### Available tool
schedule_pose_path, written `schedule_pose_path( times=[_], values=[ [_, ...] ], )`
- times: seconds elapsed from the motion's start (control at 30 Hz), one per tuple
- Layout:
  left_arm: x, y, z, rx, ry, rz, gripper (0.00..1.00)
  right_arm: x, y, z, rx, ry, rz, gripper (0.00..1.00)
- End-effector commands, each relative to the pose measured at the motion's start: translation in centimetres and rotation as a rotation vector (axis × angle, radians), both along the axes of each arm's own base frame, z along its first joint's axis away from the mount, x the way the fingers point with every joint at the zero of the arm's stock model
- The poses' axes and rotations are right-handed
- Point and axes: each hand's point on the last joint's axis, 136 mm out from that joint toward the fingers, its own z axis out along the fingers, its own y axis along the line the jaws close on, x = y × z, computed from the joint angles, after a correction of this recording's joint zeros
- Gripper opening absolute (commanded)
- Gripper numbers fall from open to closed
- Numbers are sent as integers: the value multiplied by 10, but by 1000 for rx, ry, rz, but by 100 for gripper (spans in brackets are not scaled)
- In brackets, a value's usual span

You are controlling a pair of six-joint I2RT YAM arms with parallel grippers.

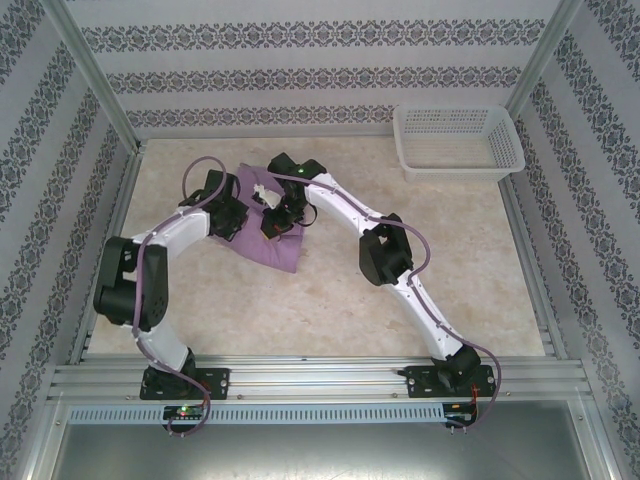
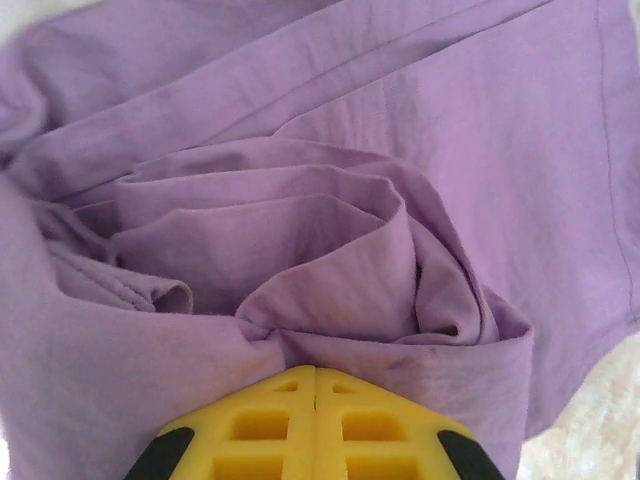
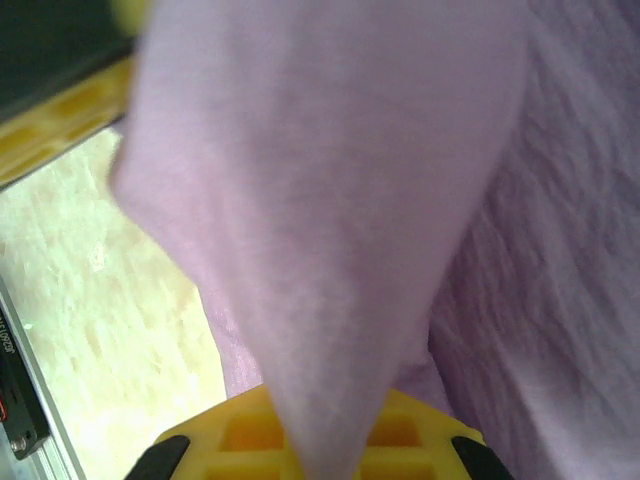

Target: Roll up the long pants

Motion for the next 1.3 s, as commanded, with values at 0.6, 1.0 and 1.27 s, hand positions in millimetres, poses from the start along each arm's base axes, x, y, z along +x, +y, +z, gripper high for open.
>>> schedule_pose_path(
  times=[0.6, 1.0, 1.27],
  values=[
    [-24, 41, -42, 152, 155, 27, 0, -12, -53, 94, -298, -666, 6, 64],
    [-26, 45, -43, 136, 165, 30, 0, -71, -11, 26, -459, -972, 347, 70],
    [-25, 45, -40, 123, 153, 20, 0, -51, 2, -7, -541, -1117, 395, 77]
  ],
)
